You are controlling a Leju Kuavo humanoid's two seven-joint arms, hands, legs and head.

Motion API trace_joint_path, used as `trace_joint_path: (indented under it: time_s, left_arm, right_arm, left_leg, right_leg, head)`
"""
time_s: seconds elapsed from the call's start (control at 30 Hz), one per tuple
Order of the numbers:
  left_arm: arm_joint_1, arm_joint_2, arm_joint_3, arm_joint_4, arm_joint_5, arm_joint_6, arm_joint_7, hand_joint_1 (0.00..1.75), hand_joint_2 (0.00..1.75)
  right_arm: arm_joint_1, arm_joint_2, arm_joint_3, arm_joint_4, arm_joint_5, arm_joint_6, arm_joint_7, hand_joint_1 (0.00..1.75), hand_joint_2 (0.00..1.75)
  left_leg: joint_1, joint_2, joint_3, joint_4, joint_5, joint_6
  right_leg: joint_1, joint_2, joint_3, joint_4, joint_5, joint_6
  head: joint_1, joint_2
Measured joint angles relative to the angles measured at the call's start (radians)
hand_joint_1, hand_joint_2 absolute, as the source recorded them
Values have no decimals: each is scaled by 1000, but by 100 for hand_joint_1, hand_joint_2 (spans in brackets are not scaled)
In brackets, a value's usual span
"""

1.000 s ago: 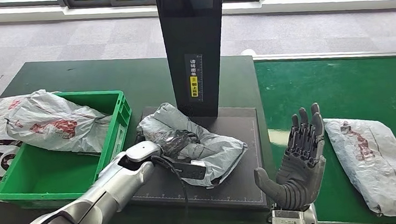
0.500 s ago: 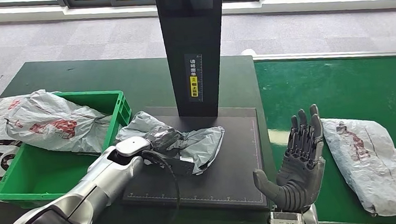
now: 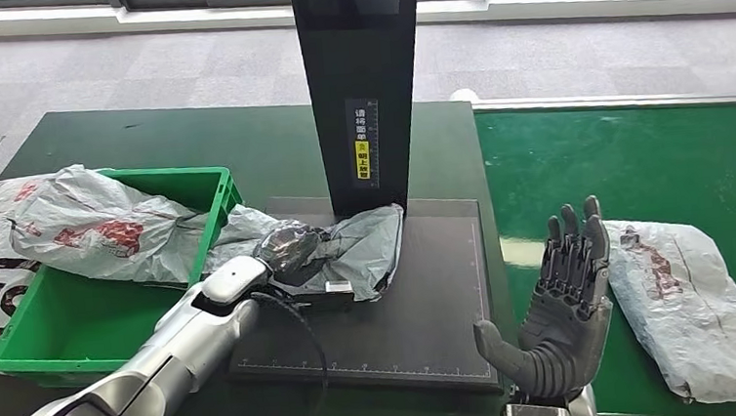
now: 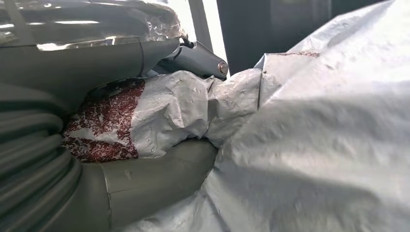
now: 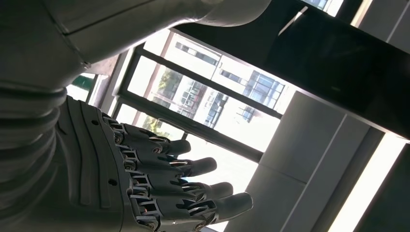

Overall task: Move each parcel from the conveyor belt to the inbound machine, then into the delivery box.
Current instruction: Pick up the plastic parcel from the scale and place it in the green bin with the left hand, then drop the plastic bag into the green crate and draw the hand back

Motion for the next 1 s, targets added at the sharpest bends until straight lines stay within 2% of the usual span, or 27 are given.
trace_joint_path:
  time_s: [0.13,0.23,0.33,0.47,0.6,0.7,0.77,0.87,1.0]
  left_arm:
    - [85,4,61,-214,26,249,34,175,175]
    - [179,11,124,-428,17,365,49,175,175]
    - [261,17,195,-607,-24,437,14,175,175]
    - [336,2,319,-773,-40,453,-98,175,175]
    - [368,-10,398,-859,-24,453,-140,175,175]
    - [386,-35,476,-919,73,454,-268,175,175]
    - [389,-49,544,-943,139,454,-322,175,175]
    - [387,-47,623,-938,179,442,-284,175,175]
    - [354,-8,689,-841,209,406,-178,175,175]
  right_arm:
    - [7,0,0,-10,10,0,0,0,175]
    - [8,0,0,-11,10,0,0,0,175]
    - [6,0,0,-11,7,0,0,0,175]
    - [4,0,0,-11,2,0,0,0,175]
    - [4,0,0,-11,0,0,0,0,175]
    - [4,0,1,-11,-2,0,0,0,175]
    - [4,0,3,-11,-2,0,0,0,175]
    - [4,0,11,-11,-1,0,0,0,175]
    - [3,0,23,-8,-1,0,0,0,175]
  left_leg:
    - [-1,1,-4,0,-1,0]
    - [-1,2,-9,0,-3,0]
    - [-1,2,-9,0,-3,0]
    - [-1,2,-9,0,-3,0]
    - [-1,2,-10,0,-3,0]
    - [-1,2,-11,0,-3,0]
    - [-1,2,-10,0,-3,0]
    - [-1,2,-9,0,-3,0]
    - [0,1,-7,0,-1,-1]
  right_leg:
    - [-1,1,-1,0,0,0]
    - [-1,2,-2,0,-1,0]
    - [-1,2,-3,0,-2,0]
    - [-1,1,-3,0,-1,0]
    - [-1,1,-3,0,-1,0]
    - [-1,1,-3,0,-1,0]
    - [-1,1,-3,0,-1,0]
    - [-1,1,-4,0,-1,0]
    - [0,1,-5,1,-1,-1]
  head:
    - [0,0]
    - [0,0]
    - [0,0]
    - [0,0]
    - [0,0]
    - [0,0]
    - [0,0]
    - [0,0]
    - [0,0]
